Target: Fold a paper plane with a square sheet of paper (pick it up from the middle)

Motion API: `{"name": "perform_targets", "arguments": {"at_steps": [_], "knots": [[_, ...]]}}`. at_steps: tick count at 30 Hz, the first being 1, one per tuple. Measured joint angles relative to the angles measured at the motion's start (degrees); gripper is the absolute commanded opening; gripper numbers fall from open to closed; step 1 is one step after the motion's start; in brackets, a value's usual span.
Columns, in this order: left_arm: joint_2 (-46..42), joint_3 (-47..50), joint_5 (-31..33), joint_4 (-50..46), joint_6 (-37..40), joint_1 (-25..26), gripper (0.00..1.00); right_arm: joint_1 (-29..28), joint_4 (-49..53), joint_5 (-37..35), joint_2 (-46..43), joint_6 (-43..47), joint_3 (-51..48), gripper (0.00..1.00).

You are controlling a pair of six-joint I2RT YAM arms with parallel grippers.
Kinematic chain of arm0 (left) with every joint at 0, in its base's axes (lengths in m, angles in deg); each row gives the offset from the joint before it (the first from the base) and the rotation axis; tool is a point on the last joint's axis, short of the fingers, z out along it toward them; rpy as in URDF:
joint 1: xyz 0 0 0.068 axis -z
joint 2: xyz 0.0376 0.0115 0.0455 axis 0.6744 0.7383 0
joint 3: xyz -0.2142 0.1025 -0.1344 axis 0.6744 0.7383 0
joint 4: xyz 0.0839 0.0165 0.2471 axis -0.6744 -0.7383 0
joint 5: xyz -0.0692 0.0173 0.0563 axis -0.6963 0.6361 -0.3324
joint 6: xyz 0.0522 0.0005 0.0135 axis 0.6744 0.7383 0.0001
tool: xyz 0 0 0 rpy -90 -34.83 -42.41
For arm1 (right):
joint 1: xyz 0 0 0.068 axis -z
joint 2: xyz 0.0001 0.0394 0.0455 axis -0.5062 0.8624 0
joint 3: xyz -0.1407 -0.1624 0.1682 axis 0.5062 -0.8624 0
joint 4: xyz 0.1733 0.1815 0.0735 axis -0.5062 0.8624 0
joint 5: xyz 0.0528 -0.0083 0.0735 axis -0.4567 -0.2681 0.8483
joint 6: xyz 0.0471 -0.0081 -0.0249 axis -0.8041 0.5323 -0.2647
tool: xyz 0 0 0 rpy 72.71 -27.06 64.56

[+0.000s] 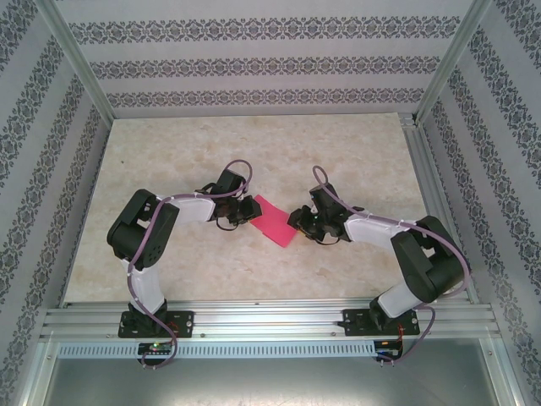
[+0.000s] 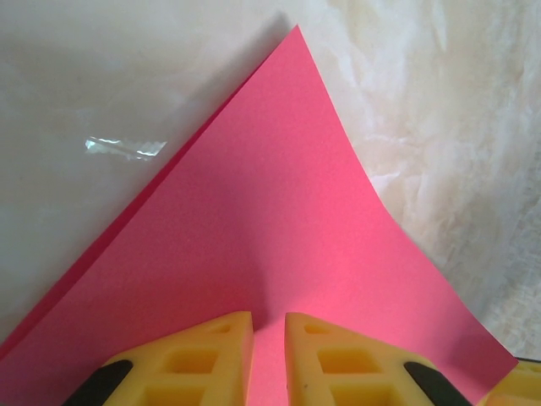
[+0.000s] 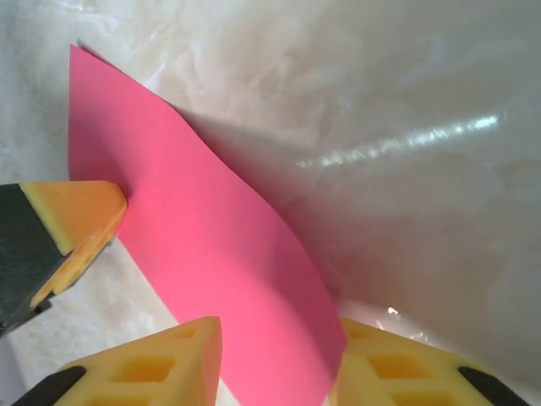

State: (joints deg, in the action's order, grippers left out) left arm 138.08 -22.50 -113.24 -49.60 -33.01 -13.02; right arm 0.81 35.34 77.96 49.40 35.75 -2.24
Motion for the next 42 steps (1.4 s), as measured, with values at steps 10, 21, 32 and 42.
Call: {"name": "perform_targets", "arguments": {"at_steps": [10, 21, 32, 42], "knots": [[0.00, 0.00, 0.02, 0.02, 0.00, 0.00, 0.20, -0.37, 9.22, -4.20, 3.04, 11.04, 8.20, 0.08], [0.00, 0.00, -0.04, 0.07, 0.00, 0.00, 0.21, -6.43, 23.47, -12.02, 7.41, 16.92, 22.01, 0.22], [0.35, 0.02, -1.46, 1.64, -0.63, -0.02, 0.25, -7.17, 16.85, -5.14, 8.66, 13.57, 17.84, 0.40], [0.76, 0.61, -6.03, 5.97, -3.52, -0.39, 0.39, -6.05, 7.52, -0.83, 5.81, 10.80, 9.94, 0.44]]}}
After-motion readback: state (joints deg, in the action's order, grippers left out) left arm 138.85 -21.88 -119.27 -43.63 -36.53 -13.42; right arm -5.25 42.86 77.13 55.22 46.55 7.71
